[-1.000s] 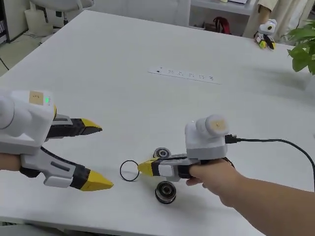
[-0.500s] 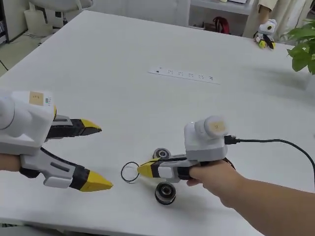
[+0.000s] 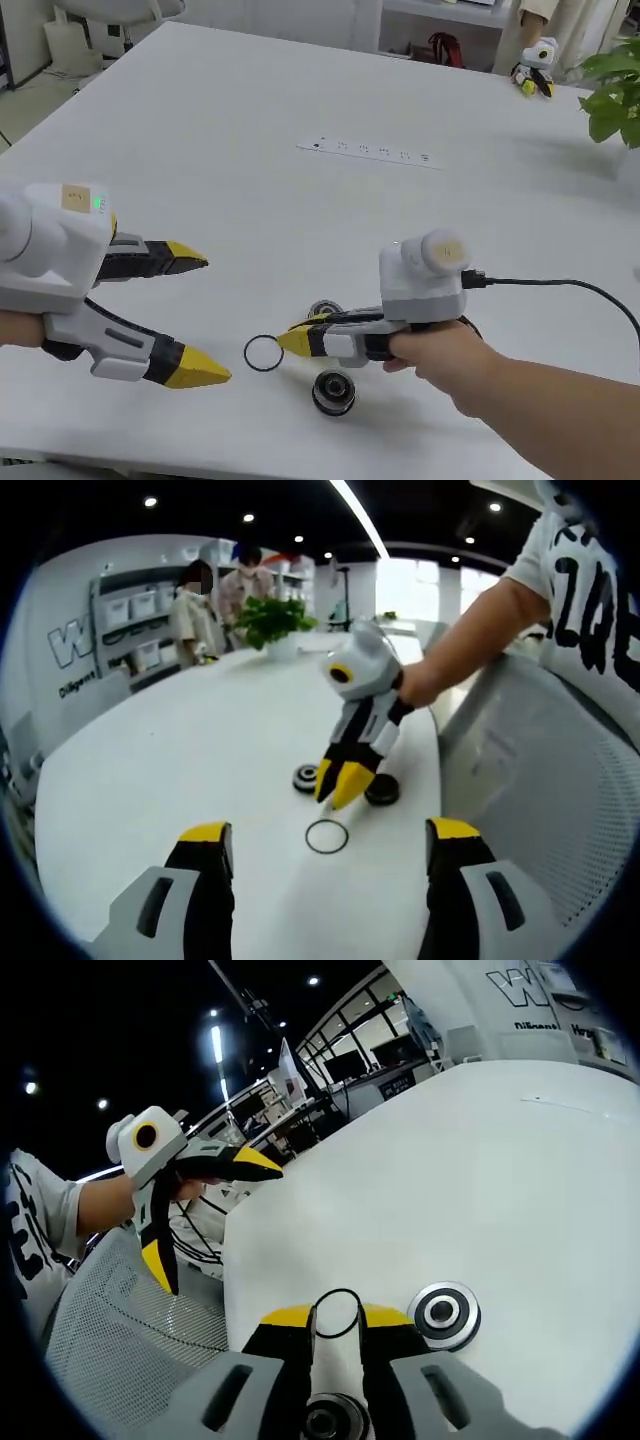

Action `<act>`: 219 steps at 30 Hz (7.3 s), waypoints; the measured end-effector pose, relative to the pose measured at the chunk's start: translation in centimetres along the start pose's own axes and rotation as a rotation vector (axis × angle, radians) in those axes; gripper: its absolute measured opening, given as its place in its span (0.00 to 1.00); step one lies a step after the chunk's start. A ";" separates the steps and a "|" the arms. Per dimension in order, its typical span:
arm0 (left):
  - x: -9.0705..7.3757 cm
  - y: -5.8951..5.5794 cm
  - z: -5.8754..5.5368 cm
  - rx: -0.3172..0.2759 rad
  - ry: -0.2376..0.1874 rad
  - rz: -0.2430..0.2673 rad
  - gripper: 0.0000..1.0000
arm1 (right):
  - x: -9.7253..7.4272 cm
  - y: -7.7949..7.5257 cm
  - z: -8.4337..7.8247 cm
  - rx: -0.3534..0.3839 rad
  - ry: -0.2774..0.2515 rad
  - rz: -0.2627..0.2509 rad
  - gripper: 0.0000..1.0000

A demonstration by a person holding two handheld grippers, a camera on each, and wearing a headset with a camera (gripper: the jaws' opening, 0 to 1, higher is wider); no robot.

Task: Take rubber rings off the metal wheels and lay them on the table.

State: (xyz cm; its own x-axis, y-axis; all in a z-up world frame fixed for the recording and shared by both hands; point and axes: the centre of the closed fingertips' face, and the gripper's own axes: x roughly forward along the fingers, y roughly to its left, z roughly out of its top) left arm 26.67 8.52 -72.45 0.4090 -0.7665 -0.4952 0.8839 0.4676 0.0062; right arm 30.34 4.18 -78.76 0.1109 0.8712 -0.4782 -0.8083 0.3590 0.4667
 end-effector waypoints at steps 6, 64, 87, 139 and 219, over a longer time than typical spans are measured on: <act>0.0 0.1 0.0 0.000 0.001 0.002 0.80 | -0.7 0.3 0.7 -0.002 -0.019 0.007 0.16; 2.5 -1.3 2.8 0.048 -0.017 -0.060 0.78 | -8.3 2.1 2.6 -0.083 -0.140 0.001 0.27; 4.4 -2.8 2.9 0.061 -0.003 -0.115 0.75 | -8.7 1.8 -0.2 -0.115 -0.089 -0.014 0.30; 8.3 -5.2 0.3 0.071 0.089 -0.229 0.61 | -7.0 0.5 -6.0 -0.345 0.069 0.006 0.30; 12.0 -6.7 -1.0 0.146 0.144 -0.283 0.18 | -6.3 0.3 -7.0 -0.351 0.075 0.014 0.22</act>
State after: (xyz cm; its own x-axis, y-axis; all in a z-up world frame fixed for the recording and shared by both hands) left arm 25.40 -3.40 -79.32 0.1156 -0.7821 -0.6123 0.9851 0.1691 -0.0299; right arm 25.34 -3.53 -80.79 0.0661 0.8437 -0.5328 -0.9603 0.1988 0.1957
